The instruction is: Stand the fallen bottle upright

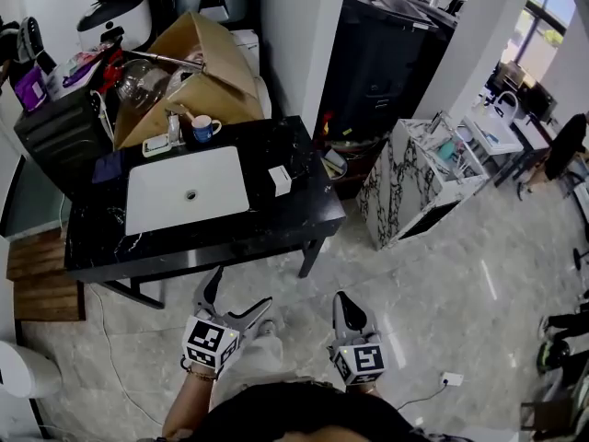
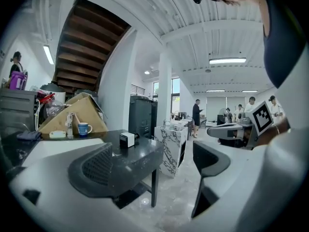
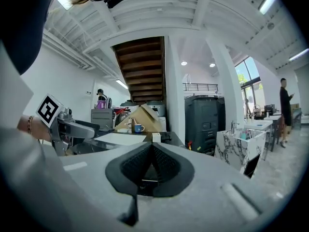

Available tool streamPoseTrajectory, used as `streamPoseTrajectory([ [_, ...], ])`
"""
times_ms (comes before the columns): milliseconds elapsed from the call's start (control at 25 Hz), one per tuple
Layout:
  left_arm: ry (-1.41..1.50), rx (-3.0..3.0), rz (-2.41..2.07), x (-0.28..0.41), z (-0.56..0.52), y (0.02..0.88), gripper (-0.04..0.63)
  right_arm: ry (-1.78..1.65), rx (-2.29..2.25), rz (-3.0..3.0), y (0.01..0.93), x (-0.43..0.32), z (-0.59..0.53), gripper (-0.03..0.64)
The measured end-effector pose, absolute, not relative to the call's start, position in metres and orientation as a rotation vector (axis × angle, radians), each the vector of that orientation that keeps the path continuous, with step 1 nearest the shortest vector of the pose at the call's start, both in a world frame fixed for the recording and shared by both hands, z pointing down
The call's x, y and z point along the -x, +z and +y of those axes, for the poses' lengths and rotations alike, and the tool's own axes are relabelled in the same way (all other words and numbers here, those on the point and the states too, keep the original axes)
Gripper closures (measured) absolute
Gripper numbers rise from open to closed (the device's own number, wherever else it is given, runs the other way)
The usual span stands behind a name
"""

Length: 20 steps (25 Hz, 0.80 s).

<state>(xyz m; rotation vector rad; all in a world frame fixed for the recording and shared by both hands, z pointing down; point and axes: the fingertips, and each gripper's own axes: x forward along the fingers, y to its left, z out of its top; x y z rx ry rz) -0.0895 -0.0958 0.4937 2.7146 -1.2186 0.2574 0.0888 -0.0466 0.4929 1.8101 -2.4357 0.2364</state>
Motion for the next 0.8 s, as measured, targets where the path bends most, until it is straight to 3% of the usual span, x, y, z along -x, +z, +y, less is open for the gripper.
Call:
streamPoseTrajectory([
  [800,0.287,-2.911,-1.222,0.055,-0.274,0.455,0.101,0.279,-1.880,-2.377,0.498,-0.121,-0.184,0.615],
])
